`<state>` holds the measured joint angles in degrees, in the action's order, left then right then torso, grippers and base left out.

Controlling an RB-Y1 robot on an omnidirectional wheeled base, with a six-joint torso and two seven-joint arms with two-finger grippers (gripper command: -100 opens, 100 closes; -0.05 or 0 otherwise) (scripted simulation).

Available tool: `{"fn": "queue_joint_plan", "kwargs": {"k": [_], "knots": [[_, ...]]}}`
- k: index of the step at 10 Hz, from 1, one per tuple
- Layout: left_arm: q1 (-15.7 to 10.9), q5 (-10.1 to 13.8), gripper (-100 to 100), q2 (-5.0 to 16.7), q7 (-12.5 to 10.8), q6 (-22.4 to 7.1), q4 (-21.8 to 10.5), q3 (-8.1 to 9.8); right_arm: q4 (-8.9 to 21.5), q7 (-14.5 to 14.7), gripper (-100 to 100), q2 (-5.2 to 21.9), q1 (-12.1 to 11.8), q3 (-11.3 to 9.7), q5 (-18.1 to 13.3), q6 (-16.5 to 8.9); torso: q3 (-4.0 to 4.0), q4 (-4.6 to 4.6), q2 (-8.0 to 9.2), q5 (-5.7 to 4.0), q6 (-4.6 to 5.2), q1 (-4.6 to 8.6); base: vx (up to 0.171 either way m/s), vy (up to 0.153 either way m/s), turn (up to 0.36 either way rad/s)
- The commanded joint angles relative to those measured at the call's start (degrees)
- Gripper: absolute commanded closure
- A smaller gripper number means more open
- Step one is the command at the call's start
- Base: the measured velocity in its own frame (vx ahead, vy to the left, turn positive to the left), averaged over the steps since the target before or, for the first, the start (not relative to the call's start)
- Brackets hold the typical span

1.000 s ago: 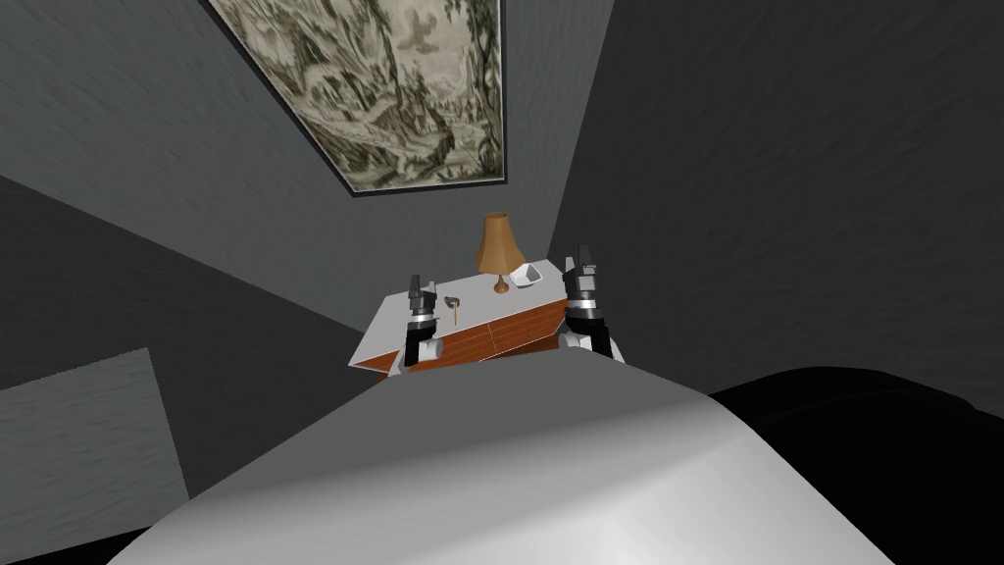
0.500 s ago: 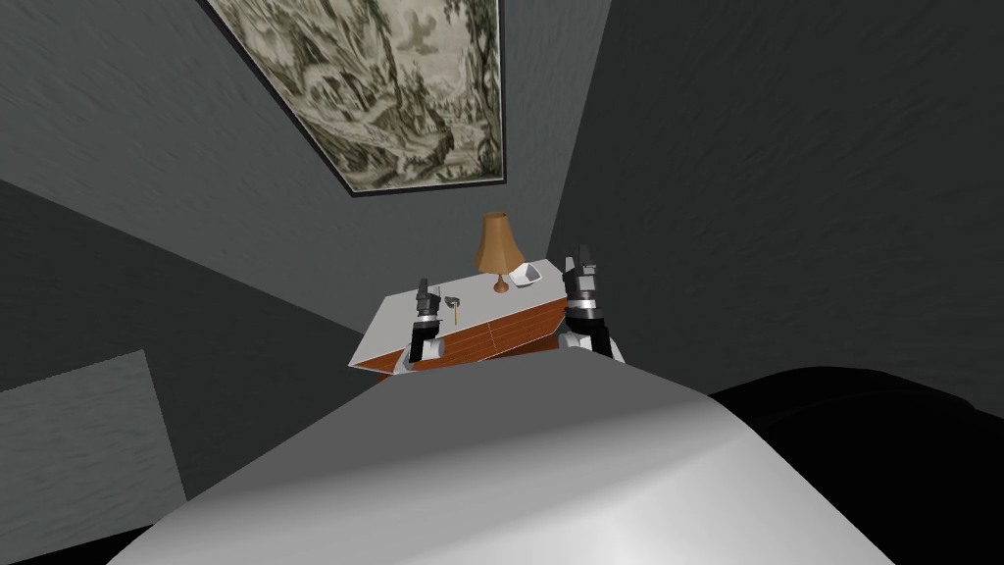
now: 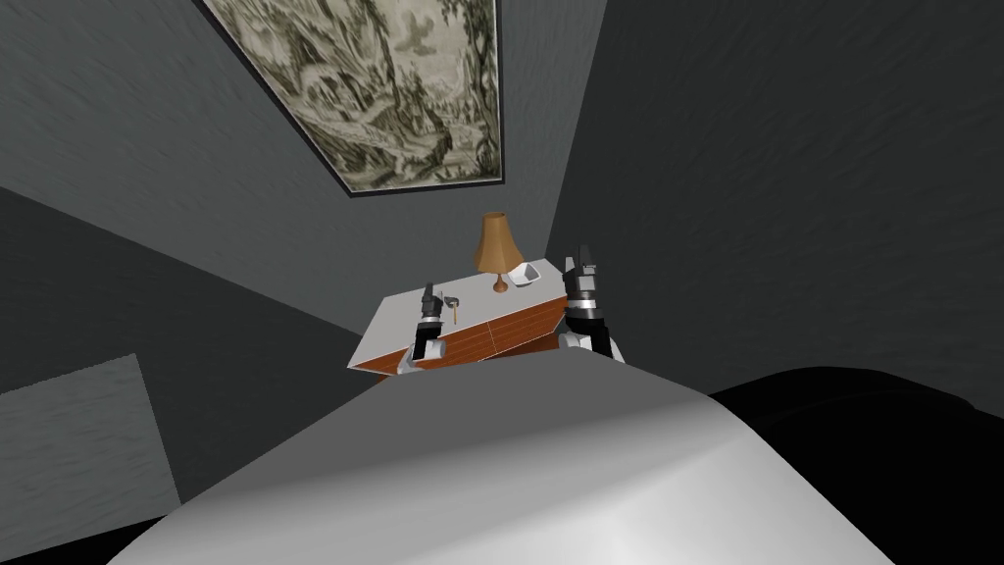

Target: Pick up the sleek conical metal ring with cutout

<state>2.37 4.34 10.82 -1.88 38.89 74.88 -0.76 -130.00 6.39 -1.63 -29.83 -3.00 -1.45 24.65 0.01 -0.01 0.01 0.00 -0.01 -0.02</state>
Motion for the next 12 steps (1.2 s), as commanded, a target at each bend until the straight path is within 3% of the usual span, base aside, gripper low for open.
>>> {"fn": "queue_joint_plan", "kwargs": {"k": [1, 12], "knots": [[-0.5, 0.0, -100, 0.0, 0.3, -0.2, -2.2, 0.00, 0.0, 0.0, 0, 0.0, 0.0, 0.0, 0.0, 0.0, 0.00, 0.00, 0.00, 0.00, 0.00, 0.00, -0.004, 0.006, -0.018], [-7.0, 0.5, -100, 0.1, 3.6, -0.5, -20.9, 0.78, 0.0, 0.0, 0, 0.0, 0.0, 0.0, 0.0, 0.0, -0.03, 0.01, -0.05, -0.01, -0.01, 0.04, 0.002, 0.001, -0.030]]}}
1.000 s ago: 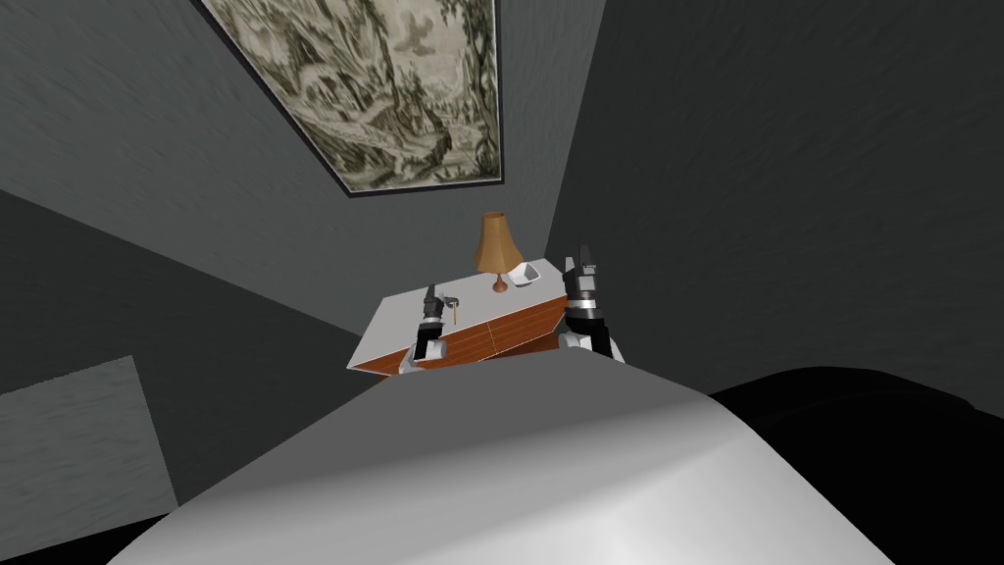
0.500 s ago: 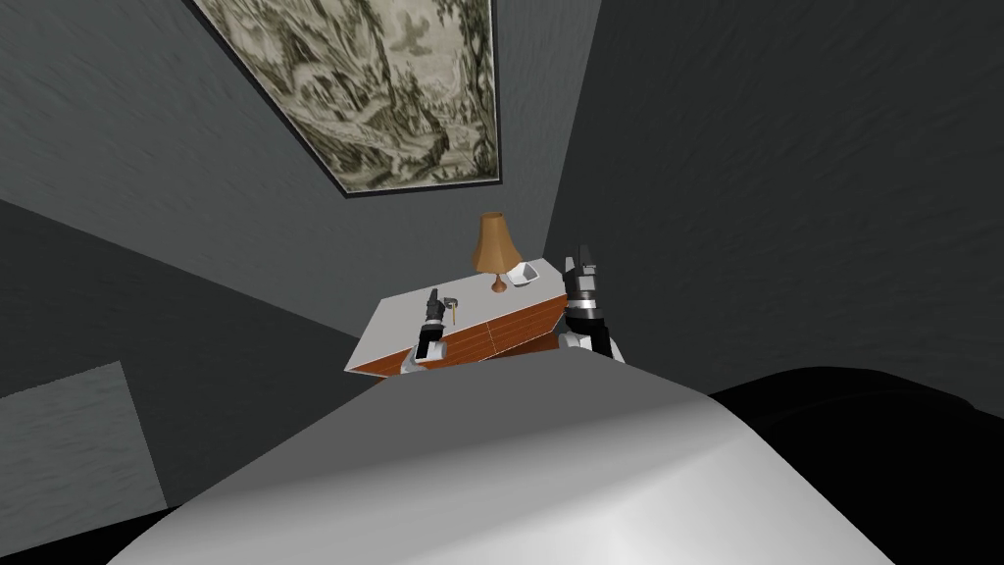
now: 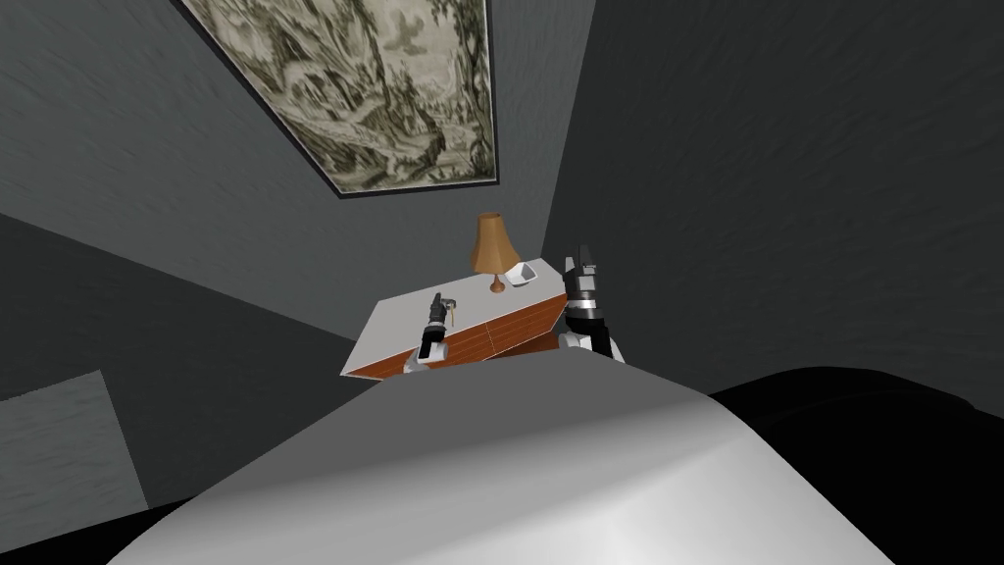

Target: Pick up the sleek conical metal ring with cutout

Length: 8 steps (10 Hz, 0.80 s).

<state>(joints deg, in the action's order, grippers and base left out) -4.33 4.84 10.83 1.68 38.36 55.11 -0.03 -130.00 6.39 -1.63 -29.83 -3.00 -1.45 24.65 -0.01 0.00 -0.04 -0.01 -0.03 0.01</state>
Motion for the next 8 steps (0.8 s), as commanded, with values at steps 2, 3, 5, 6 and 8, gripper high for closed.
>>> {"fn": "queue_joint_plan", "kwargs": {"k": [2, 3, 5, 6, 8], "knots": [[-1.2, 0.2, -100, 0.0, 0.5, 0.0, -3.8, 0.24, 0.0, 0.0, 0, 0.0, 0.0, 0.0, 0.0, 0.0, 0.00, 0.00, -0.01, 0.00, 0.01, 0.01, 0.009, -0.002, -0.028], [-2.0, 0.3, -100, -0.1, 1.1, -0.1, -5.9, 0.45, 0.0, 0.0, 0, 0.0, 0.0, 0.0, 0.0, 0.0, 0.00, 0.00, -0.01, 0.00, 0.00, 0.00, 0.010, -0.004, -0.032], [-3.5, 0.6, -100, -0.1, 2.1, -0.3, -10.8, 0.91, 0.0, 0.0, 0, 0.0, 0.0, 0.0, 0.0, 0.0, -0.03, 0.01, -0.05, 0.00, 0.02, 0.02, 0.021, -0.008, -0.062], [-4.1, 0.8, -100, -0.1, 2.6, -0.4, -12.9, 1.14, 0.0, 0.0, 0, 0.0, 0.0, 0.0, 0.0, 0.0, -0.03, 0.01, -0.06, -0.01, 0.00, 0.02, 0.024, -0.013, -0.047], [-5.2, 1.1, -100, 0.0, 3.5, -0.7, -16.1, 1.60, 0.0, 0.0, 0, 0.0, 0.0, 0.0, 0.0, 0.0, -0.04, 0.01, -0.07, -0.01, 0.01, 0.05, 0.030, -0.015, -0.046]]}}
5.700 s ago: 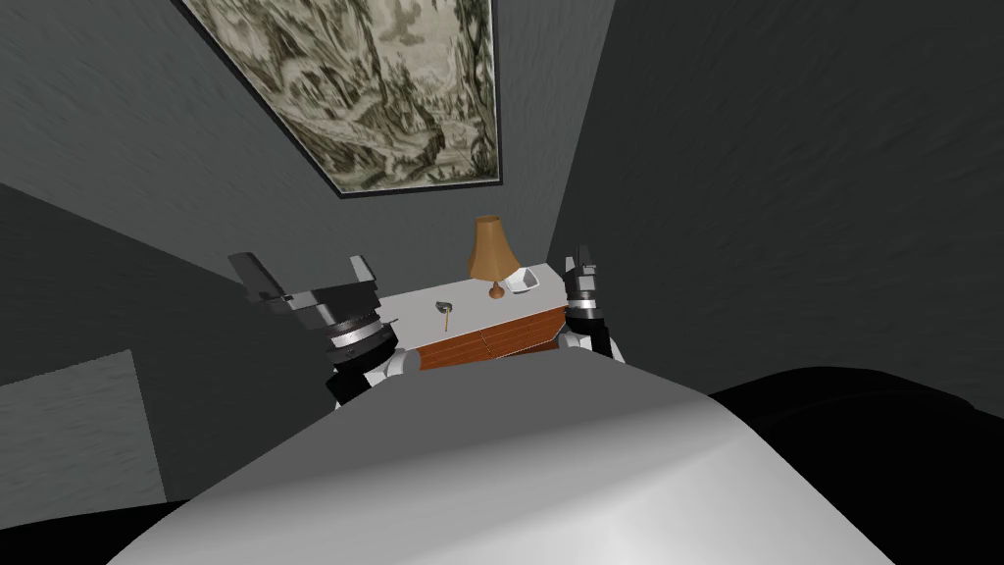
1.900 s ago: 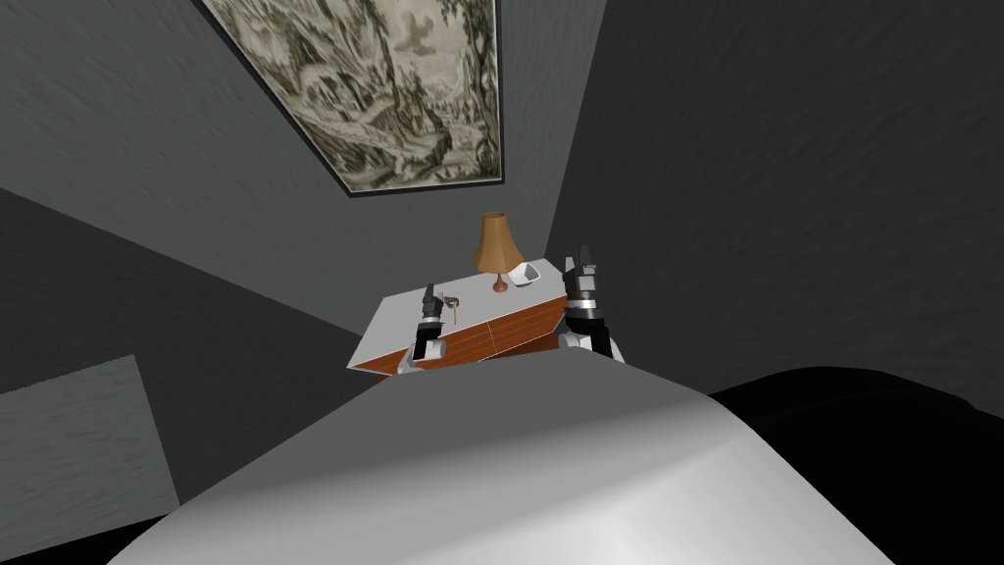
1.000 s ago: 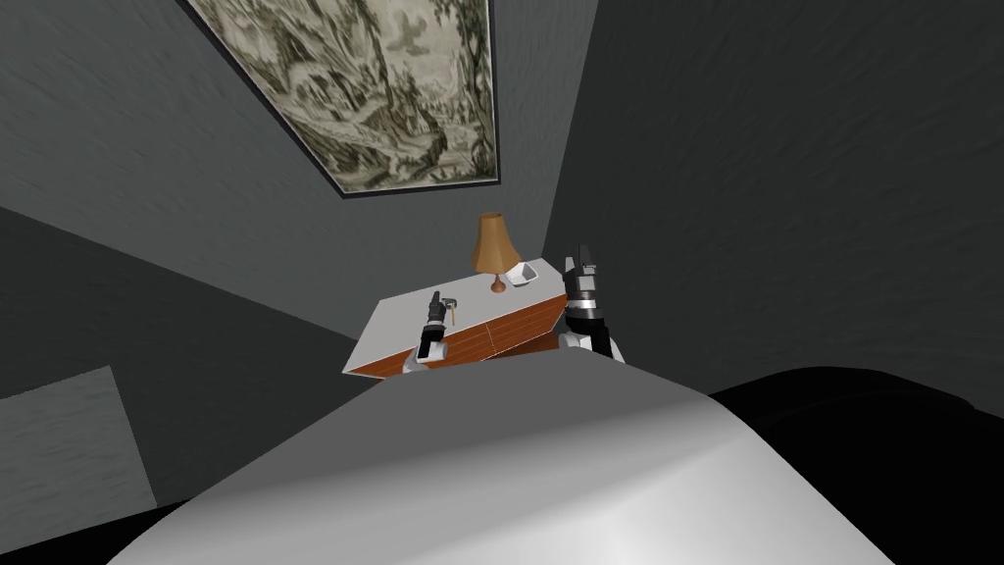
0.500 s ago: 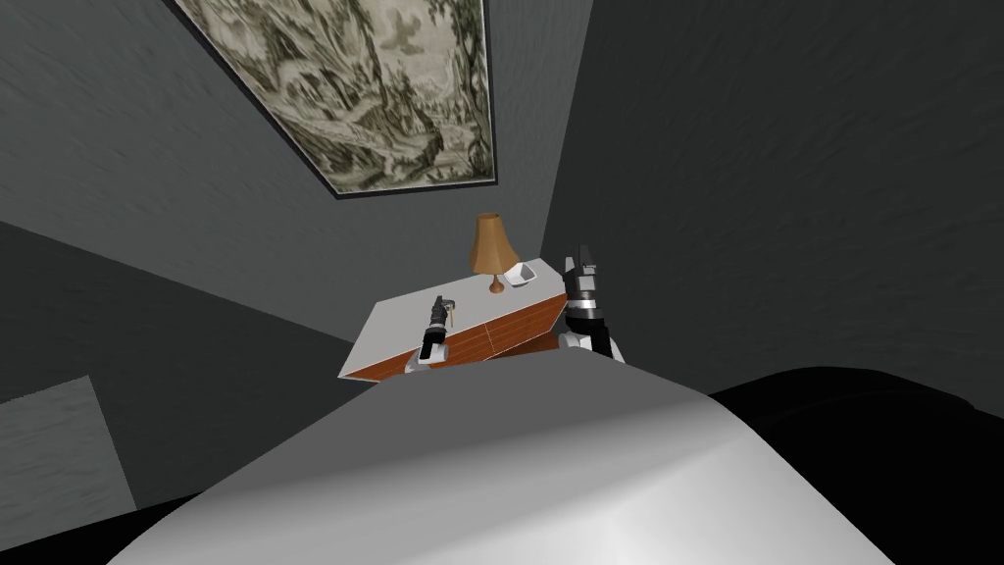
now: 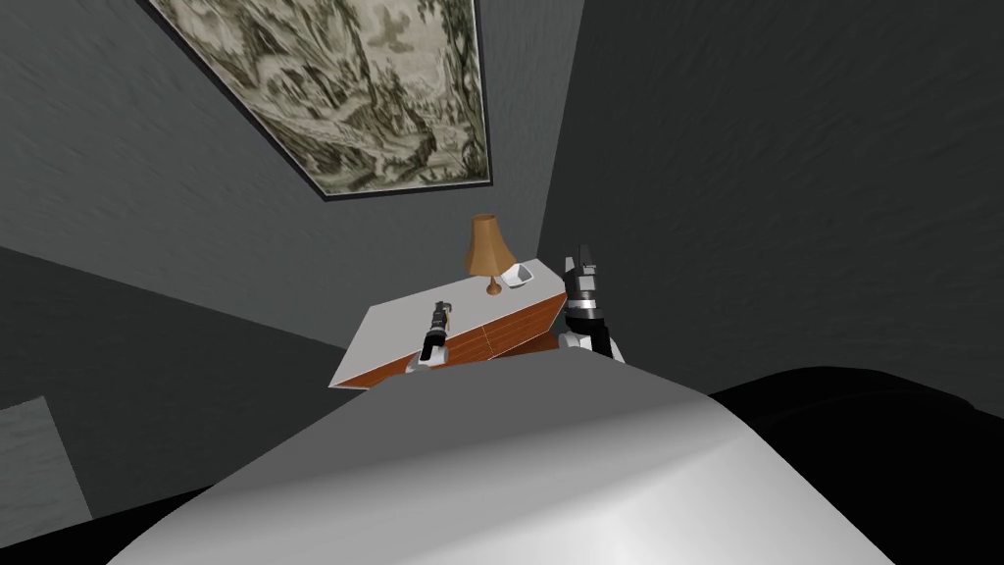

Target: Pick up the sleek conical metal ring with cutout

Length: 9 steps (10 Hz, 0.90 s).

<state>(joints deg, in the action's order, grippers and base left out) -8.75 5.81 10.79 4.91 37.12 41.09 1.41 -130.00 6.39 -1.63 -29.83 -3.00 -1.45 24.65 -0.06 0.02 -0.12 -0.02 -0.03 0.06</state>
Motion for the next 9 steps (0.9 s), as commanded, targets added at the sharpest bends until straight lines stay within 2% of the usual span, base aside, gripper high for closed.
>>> {"fn": "queue_joint_plan", "kwargs": {"k": [1, 6, 8, 9], "knots": [[-0.8, 0.1, -100, 0.1, 0.3, 0.5, -2.5, 0.16, 0.0, 0.0, 0, 0.0, 0.0, 0.0, 0.0, 0.0, 0.00, 0.00, 0.00, 0.00, 0.00, 0.00, 0.022, -0.006, -0.014], [-2.3, 0.6, -100, 0.8, 1.5, 0.1, -7.1, 0.88, 0.0, 0.0, 0, 0.0, 0.0, 0.0, 0.0, 0.0, 0.01, -0.01, 0.02, 0.01, 0.00, -0.03, 0.024, -0.004, -0.028], [-2.2, 0.6, -100, 0.8, 1.6, -0.2, -7.0, 0.90, 0.0, 0.0, 0, 0.0, 0.0, 0.0, 0.0, 0.0, -0.03, 0.01, -0.06, 0.01, 0.00, -0.07, 0.035, 0.005, -0.014], [-2.3, 0.6, 0, 0.9, 1.6, -0.1, -7.1, 0.92, 0.0, 0.0, 0, 0.0, 0.0, 0.0, 0.0, 0.0, 0.00, 0.00, 0.01, 0.01, -0.01, -0.07, 0.000, 0.000, 0.000]]}}
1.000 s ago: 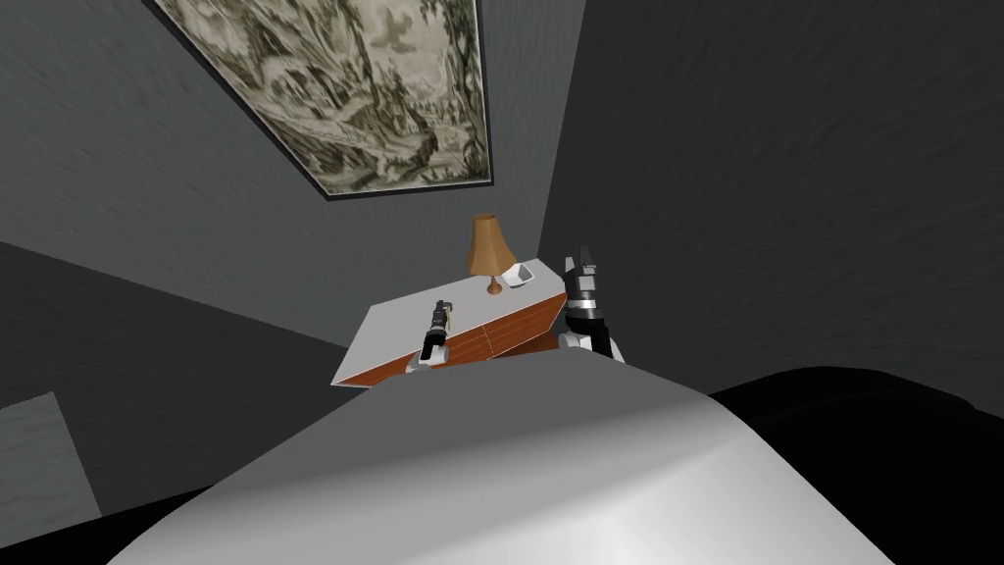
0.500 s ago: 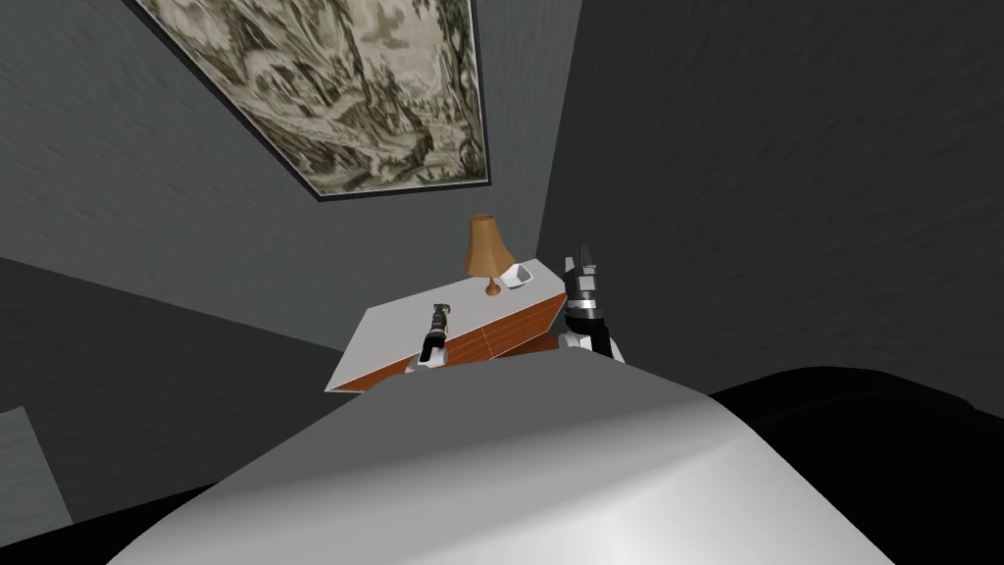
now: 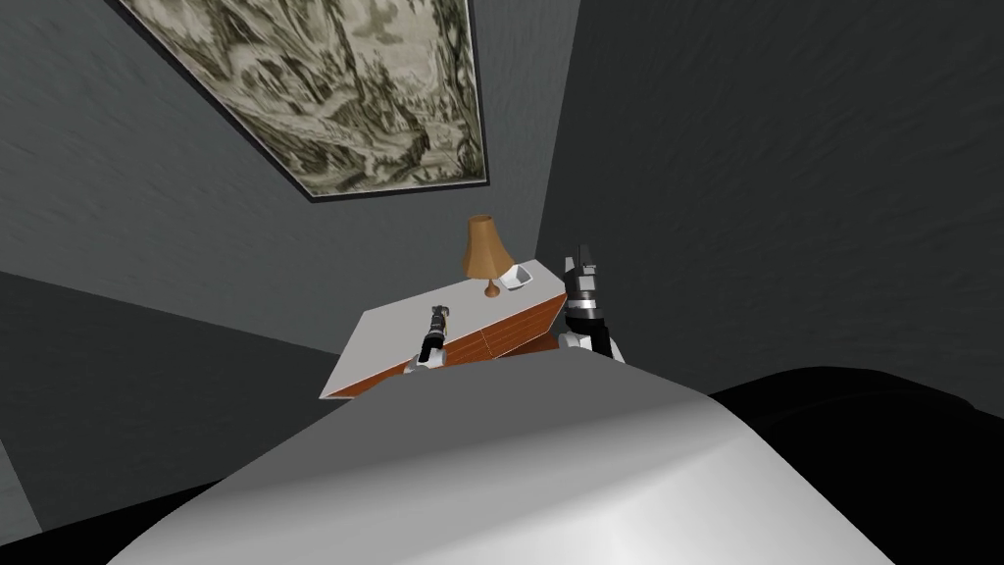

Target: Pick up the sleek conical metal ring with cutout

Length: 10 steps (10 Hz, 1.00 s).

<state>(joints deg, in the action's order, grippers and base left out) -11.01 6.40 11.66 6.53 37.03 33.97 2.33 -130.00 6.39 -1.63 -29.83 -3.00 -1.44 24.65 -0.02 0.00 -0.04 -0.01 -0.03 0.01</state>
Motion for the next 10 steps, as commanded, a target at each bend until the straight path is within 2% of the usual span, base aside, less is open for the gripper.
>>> {"fn": "queue_joint_plan", "kwargs": {"k": [1, 4, 5, 7, 8, 10], "knots": [[-0.7, 0.8, -100, -0.2, 1.3, 0.3, -1.1, 1.80, 0.0, 0.0, 0, 0.0, 0.0, 0.0, 0.0, 0.0, 0.00, 0.00, 0.00, 0.00, 0.00, 0.00, -0.031, 0.029, -0.244], [-2.8, 3.2, -100, -0.7, 5.1, 1.3, -4.3, 7.13, 0.0, 0.0, 0, 0.0, 0.0, 0.0, 0.0, 0.0, 0.20, -0.08, 0.33, 0.06, 0.02, -0.32, -0.082, 0.089, -0.356], [-2.8, 3.2, -100, -0.7, 5.1, 1.3, -4.3, 7.21, 0.0, 0.0, 0, 0.0, 0.0, 0.0, 0.0, 0.0, 0.21, -0.08, 0.37, 0.07, 0.01, -0.33, -0.067, 0.069, -0.117], [-4.2, 4.8, -100, -1.0, 7.7, 1.9, -6.5, 10.81, 0.0, 0.0, 0, 0.0, 0.0, 0.0, 0.0, 0.0, 0.15, -0.06, 0.24, 0.05, 0.02, -0.23, -0.057, 0.055, -0.311], [-4.2, 4.8, -100, -1.0, 7.7, 1.9, -6.5, 10.81, 0.0, 0.0, 0, 0.0, 0.0, 0.0, 0.0, 0.0, 0.15, -0.06, 0.26, 0.05, 0.03, -0.23, -0.060, 0.055, -0.116], [-5.6, 6.4, -100, -1.4, 10.2, 2.5, -8.6, 14.41, 0.0, 0.0, 0, 0.0, 0.0, 0.0, 0.0, 0.0, 0.14, -0.06, 0.24, 0.04, 0.01, -0.20, -0.071, 0.050, -0.281]]}}
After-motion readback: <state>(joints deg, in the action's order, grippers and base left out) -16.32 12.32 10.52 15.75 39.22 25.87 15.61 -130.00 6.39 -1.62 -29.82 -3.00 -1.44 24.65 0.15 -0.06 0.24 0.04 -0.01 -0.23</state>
